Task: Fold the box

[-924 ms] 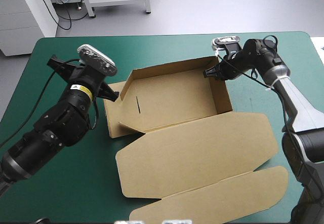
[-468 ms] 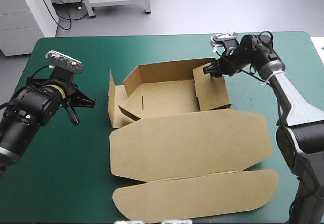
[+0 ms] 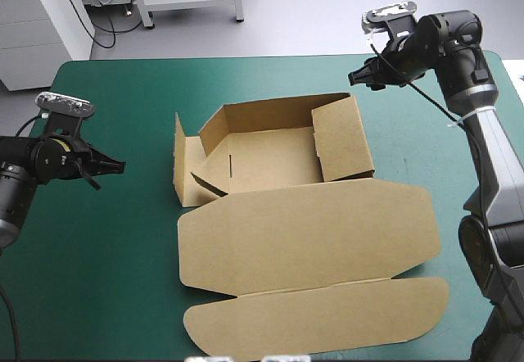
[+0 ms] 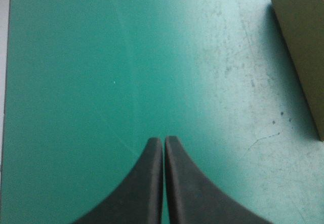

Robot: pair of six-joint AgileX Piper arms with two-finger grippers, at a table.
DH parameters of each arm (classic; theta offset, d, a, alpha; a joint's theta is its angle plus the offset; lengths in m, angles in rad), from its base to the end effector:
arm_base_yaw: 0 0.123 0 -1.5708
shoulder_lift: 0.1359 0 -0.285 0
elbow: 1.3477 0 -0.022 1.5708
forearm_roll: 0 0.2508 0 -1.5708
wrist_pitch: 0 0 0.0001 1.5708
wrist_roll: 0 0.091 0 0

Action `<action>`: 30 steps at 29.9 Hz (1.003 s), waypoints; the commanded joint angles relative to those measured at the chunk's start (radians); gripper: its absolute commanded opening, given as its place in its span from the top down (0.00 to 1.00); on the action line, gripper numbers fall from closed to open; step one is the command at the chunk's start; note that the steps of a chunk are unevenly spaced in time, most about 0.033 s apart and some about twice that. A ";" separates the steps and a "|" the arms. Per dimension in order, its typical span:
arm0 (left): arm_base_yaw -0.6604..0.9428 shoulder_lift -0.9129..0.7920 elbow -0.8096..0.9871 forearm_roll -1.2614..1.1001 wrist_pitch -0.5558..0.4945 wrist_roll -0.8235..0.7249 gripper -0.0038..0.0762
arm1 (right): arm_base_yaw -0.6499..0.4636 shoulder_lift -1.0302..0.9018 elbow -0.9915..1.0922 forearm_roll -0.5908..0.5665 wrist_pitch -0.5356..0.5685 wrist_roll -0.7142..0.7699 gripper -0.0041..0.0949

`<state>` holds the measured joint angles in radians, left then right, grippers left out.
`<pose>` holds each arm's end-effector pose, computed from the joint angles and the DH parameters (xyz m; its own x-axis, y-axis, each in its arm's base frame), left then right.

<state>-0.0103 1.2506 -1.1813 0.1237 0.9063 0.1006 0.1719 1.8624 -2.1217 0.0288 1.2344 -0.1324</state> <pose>0.2555 0.0062 0.3595 -0.7706 0.1833 -0.6104 0.0858 0.9789 0.1856 0.3975 0.0715 0.4176 -0.7354 -0.2521 -0.6290 -0.2802 0.9583 -0.0564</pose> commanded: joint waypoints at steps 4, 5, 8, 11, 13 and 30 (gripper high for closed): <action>0.044 0.048 -0.035 -0.074 -0.008 0.016 0.96 | -0.003 -0.059 0.053 0.069 -0.030 0.055 0.52; 0.044 0.052 -0.035 -0.074 -0.006 0.019 0.96 | -0.003 -0.059 0.078 0.075 -0.030 0.050 0.53; 0.044 0.061 -0.035 -0.091 -0.019 0.031 0.96 | -0.003 -0.052 0.180 0.085 -0.040 0.022 0.53; 0.044 0.061 -0.035 -0.115 -0.052 0.031 0.96 | -0.003 -0.026 0.231 0.096 -0.053 -0.002 0.53; 0.044 0.061 -0.035 -0.124 -0.060 0.031 0.96 | -0.003 0.000 0.238 0.095 -0.058 -0.004 0.53; 0.044 0.061 -0.035 -0.160 -0.038 0.031 0.96 | -0.003 0.185 0.238 0.127 -0.072 -0.037 0.60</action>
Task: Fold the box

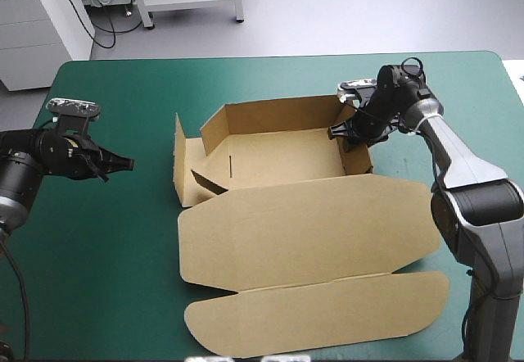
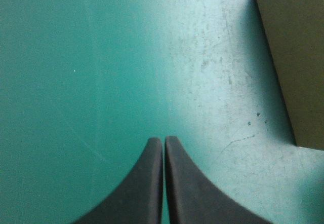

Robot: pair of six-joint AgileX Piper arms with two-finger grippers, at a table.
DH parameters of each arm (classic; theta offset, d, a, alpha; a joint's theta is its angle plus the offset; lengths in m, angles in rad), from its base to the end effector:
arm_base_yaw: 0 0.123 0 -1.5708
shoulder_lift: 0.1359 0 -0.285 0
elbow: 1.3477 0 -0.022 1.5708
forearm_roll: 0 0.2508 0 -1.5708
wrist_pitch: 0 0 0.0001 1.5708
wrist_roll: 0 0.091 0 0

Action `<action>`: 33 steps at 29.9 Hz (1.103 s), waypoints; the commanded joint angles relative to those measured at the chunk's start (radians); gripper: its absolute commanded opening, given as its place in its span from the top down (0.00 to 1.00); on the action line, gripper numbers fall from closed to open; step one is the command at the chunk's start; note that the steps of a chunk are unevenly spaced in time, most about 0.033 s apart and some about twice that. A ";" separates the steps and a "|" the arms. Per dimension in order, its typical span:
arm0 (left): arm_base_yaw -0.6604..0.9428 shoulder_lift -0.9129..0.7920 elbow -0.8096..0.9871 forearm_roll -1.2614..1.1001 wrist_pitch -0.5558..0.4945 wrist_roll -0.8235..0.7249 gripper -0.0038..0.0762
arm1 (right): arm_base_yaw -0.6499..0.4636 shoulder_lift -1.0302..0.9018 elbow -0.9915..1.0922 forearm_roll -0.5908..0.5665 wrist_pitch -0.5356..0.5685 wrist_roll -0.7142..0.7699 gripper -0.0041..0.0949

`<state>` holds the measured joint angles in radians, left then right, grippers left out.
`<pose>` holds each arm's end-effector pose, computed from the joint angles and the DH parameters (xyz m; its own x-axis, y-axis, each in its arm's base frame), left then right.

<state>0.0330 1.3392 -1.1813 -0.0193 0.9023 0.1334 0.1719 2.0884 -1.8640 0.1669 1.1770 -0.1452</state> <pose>0.2755 0.0077 0.3357 -0.8230 0.0940 -0.5603 0.0758 0.9956 0.0558 0.4389 0.0904 0.2499 -0.9319 -0.2426 -0.2697 -0.2841 0.9504 0.1269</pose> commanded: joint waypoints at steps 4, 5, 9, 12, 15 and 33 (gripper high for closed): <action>0.001 -0.028 -0.035 -0.018 -0.015 -0.001 0.96 | -0.003 -0.039 -0.020 -0.011 -0.023 -0.038 0.92; 0.001 -0.028 -0.035 -0.018 -0.010 -0.001 0.96 | -0.003 -0.039 -0.022 -0.011 -0.027 -0.036 0.97; 0.001 -0.028 -0.035 -0.018 -0.002 -0.001 0.96 | -0.003 -0.039 -0.022 -0.011 -0.029 -0.036 0.98; 0.009 -0.021 -0.035 -0.018 -0.007 -0.017 0.96 | -0.005 -0.041 -0.023 -0.009 -0.009 -0.036 0.98; 0.065 -0.003 -0.037 -0.073 -0.008 -0.029 0.96 | -0.016 -0.047 -0.023 0.007 0.025 -0.040 0.98; 0.266 0.052 -0.037 -0.366 -0.010 0.160 0.95 | -0.115 -0.339 -0.021 0.113 0.027 -0.045 0.98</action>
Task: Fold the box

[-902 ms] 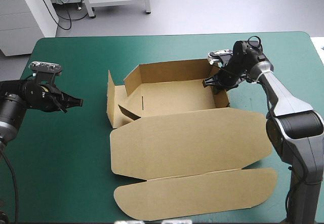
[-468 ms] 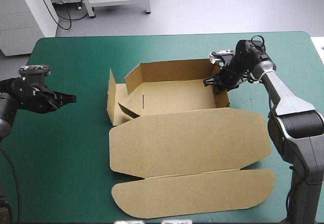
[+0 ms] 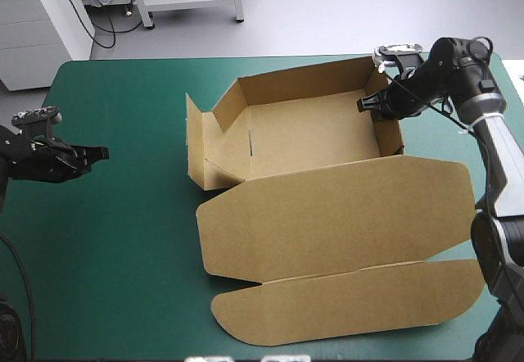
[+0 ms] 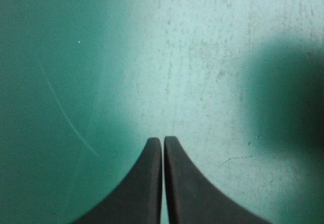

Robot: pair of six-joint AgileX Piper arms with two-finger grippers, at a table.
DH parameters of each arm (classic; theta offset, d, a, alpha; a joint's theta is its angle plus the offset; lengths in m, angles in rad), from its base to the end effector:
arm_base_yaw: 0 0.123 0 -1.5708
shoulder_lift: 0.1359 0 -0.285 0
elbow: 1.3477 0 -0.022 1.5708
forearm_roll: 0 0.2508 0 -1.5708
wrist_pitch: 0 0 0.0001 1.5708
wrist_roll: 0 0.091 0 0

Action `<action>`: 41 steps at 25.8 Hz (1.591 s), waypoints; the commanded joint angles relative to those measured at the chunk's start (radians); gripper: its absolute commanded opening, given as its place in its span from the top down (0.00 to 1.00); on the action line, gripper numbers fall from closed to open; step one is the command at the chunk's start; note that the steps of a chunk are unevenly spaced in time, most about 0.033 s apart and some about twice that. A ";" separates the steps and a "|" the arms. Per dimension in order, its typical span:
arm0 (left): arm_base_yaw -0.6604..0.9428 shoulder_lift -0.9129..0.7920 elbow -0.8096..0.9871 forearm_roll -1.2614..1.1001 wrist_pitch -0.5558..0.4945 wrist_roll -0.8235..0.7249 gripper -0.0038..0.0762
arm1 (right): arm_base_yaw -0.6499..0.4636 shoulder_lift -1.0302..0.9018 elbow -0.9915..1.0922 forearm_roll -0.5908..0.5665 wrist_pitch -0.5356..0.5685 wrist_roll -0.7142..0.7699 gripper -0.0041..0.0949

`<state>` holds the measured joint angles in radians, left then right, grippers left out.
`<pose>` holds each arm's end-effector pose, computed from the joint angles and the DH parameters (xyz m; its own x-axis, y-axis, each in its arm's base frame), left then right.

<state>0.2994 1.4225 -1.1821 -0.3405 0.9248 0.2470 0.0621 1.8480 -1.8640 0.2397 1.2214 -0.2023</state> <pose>0.2855 0.0627 0.3154 -0.8338 -0.2202 -0.5063 -0.1267 0.9689 -0.2127 0.3990 0.0452 0.3523 -0.8682 -0.1698 -0.4663 -0.2645 0.9534 0.1454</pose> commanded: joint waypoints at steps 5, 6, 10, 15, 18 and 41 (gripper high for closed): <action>-0.001 -0.029 -0.036 -0.096 -0.013 0.104 0.74 | -0.005 -0.140 -0.020 0.040 -0.017 0.029 0.98; -0.001 -0.029 -0.036 -0.114 -0.011 0.104 0.66 | -0.005 -0.145 -0.020 0.040 -0.017 0.034 0.98; -0.001 -0.029 -0.036 -0.198 0.011 0.104 0.39 | -0.005 -0.155 -0.020 0.062 -0.017 0.044 0.98; -0.001 -0.029 -0.036 -0.286 0.014 0.102 0.33 | -0.005 -0.166 -0.019 0.115 -0.017 0.044 0.98; -0.001 -0.029 -0.036 -0.339 0.025 0.113 0.33 | -0.005 -0.168 -0.018 0.133 -0.017 0.044 0.98; -0.001 -0.029 -0.036 -0.396 0.082 0.232 0.34 | 0.039 -0.003 0.142 0.109 -0.069 0.051 0.98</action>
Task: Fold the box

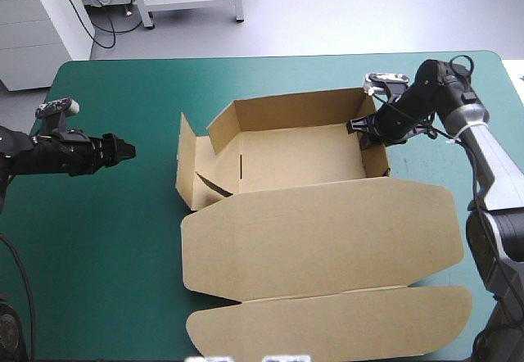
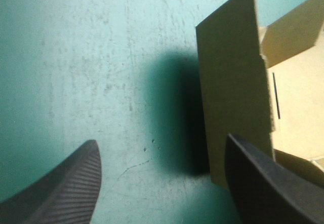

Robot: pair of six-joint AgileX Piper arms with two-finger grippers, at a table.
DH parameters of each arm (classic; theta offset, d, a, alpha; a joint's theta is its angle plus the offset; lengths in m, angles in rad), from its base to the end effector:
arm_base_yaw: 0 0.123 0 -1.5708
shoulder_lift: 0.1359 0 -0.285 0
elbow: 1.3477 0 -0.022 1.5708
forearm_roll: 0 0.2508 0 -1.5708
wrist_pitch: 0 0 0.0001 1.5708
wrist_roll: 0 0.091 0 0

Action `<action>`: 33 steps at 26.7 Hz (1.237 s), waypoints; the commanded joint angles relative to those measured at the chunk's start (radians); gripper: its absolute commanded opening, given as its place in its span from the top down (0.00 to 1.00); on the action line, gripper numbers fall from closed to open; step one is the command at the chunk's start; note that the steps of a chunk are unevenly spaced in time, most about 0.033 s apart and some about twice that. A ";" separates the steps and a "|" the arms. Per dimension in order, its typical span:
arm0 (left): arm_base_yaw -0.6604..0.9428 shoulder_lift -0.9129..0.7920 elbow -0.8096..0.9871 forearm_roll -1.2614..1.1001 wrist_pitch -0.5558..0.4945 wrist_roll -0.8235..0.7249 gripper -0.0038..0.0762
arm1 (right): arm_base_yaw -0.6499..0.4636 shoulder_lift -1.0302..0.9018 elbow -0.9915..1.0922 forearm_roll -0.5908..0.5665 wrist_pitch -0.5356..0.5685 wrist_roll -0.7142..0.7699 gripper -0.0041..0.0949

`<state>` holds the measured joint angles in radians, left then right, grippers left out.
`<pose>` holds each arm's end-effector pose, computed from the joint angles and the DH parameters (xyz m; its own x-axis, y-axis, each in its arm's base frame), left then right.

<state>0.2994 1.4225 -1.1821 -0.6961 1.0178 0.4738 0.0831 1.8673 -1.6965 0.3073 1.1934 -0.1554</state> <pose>0.2877 0.0368 0.3254 -0.8249 -0.2019 -0.5280 0.0635 0.8950 -0.4414 0.3943 0.0585 0.2996 -0.9417 -0.1160 -0.3158 -0.2021 0.9454 0.2556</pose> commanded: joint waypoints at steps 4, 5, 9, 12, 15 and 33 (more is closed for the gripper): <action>-0.001 -0.029 -0.036 -0.034 -0.001 0.005 0.34 | 0.047 0.026 -0.026 0.036 -0.082 0.003 0.98; -0.001 -0.029 -0.036 -0.023 -0.001 0.005 0.34 | 0.052 0.035 -0.026 0.034 -0.089 0.003 0.98; -0.001 -0.029 -0.036 0.004 0.013 0.005 0.34 | 0.056 0.042 -0.026 -0.027 -0.091 0.005 0.98; -0.001 -0.029 -0.036 0.013 0.015 0.005 0.34 | 0.056 0.042 -0.026 -0.092 -0.076 0.022 0.92; -0.001 -0.029 -0.036 0.013 0.015 0.005 0.34 | 0.056 0.042 -0.026 -0.138 -0.051 0.028 0.79; -0.001 -0.029 -0.036 0.013 0.021 0.005 0.34 | 0.056 -0.037 -0.252 -0.143 0.011 0.045 0.52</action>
<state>0.2994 1.4225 -1.1821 -0.6402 1.0494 0.4778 0.1414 1.9358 -1.8932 0.1635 1.2162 -0.1130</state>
